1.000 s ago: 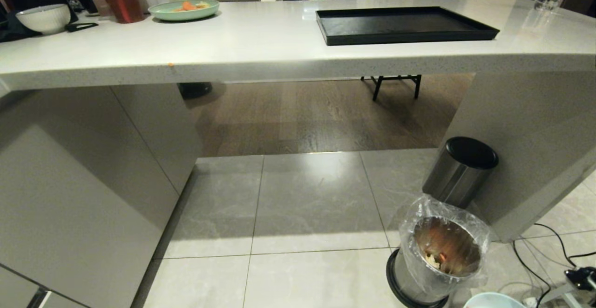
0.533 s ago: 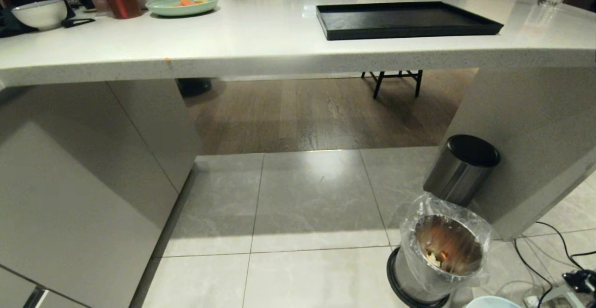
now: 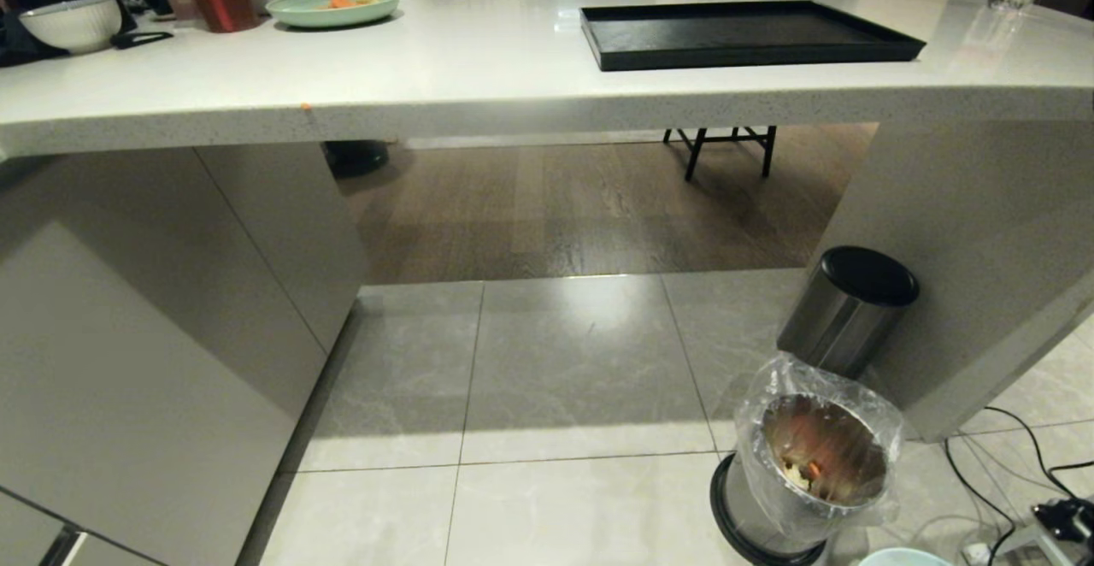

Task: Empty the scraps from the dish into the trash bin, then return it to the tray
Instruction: Move the bowl over the trash can

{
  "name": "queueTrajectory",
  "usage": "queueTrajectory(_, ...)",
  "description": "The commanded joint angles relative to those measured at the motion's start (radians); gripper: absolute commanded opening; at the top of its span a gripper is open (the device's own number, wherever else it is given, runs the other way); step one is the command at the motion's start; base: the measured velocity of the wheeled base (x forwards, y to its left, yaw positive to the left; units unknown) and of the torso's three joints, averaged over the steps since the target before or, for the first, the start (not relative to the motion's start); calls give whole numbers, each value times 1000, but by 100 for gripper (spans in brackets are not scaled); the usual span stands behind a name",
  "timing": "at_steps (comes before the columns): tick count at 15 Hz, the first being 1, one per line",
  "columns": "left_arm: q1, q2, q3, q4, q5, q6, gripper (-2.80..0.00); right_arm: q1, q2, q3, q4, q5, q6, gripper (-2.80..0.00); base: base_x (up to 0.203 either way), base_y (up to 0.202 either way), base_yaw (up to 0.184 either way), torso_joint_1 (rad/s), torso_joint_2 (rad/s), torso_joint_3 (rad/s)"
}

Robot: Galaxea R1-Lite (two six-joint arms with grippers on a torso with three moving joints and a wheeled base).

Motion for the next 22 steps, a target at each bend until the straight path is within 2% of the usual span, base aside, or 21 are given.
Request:
queueTrajectory(1,0,0,0,0,0,0,-280,-1,2,0,1,-1,2,-280,0,0,0,0,0,0)
queueTrajectory(22,0,1,0,0,0,-1,-280,-1,2,3,-19,-1,0,-280,0,-4,0,0,0,0)
